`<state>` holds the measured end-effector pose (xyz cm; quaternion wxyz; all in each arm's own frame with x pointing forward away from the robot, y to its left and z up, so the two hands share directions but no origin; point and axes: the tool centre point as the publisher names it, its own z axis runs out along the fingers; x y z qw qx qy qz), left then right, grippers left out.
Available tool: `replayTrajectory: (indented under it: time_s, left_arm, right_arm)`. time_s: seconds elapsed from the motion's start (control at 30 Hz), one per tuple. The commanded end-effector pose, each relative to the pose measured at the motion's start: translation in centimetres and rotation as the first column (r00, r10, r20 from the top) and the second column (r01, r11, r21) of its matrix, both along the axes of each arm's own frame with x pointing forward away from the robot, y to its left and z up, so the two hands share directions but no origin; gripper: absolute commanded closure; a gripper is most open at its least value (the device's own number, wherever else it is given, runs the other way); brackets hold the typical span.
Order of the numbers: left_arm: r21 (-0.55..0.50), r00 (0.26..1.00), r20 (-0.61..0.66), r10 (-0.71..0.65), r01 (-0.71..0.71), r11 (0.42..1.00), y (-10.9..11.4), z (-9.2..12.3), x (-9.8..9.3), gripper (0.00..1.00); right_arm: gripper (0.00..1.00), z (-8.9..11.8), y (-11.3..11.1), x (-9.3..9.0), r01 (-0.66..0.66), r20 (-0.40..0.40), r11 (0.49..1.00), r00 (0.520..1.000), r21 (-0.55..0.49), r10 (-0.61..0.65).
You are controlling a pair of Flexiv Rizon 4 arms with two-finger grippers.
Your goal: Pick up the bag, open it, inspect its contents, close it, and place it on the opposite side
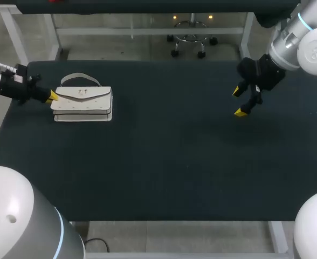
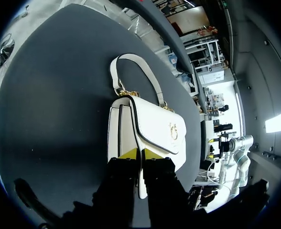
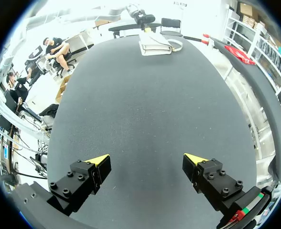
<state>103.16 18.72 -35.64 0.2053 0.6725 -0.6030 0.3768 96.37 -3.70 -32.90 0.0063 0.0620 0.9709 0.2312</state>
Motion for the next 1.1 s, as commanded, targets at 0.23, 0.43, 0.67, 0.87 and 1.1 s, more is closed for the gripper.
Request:
replayTrajectory:
  time_s: [0.23, 0.43, 0.67, 0.87, 1.1]
  left_arm:
    - [-0.016, 0.997, 0.021, -0.071, 0.071, 0.997, -5.0, -0.4, -1.7, 1.00]
    - [-0.053, 0.996, 0.016, -0.090, 0.091, 0.994, -7.1, -0.4, -2.3, 1.00]
    - [-0.146, 0.998, 0.048, -0.027, 0.034, 0.989, -9.3, -0.5, -3.3, 1.00]
    - [-0.122, 0.998, 0.055, -0.018, 0.025, 0.992, -10.9, -0.6, -4.0, 1.00]
    - [-0.109, 0.998, 0.057, -0.037, 0.043, 0.993, -11.3, 0.1, -4.3, 1.00]
  right_arm:
    - [0.00, 0.0, 0.0, 0.0, 0.000, 0.001, 1.000, 1.000, 0.001, 0.000]
    - [0.00, 0.0, 0.0, 0.0, 0.000, 0.001, 1.000, 1.000, 0.001, 0.000]
    - [0.00, 0.0, 0.0, 0.0, 0.000, 0.001, 1.000, 1.000, 0.001, 0.000]
    - [0.00, 0.0, 0.0, 0.0, 0.000, 0.001, 1.000, 1.000, 0.001, 0.000]
    - [0.00, 0.0, 0.0, 0.0, 0.000, 0.001, 1.000, 1.000, 0.001, 0.000]
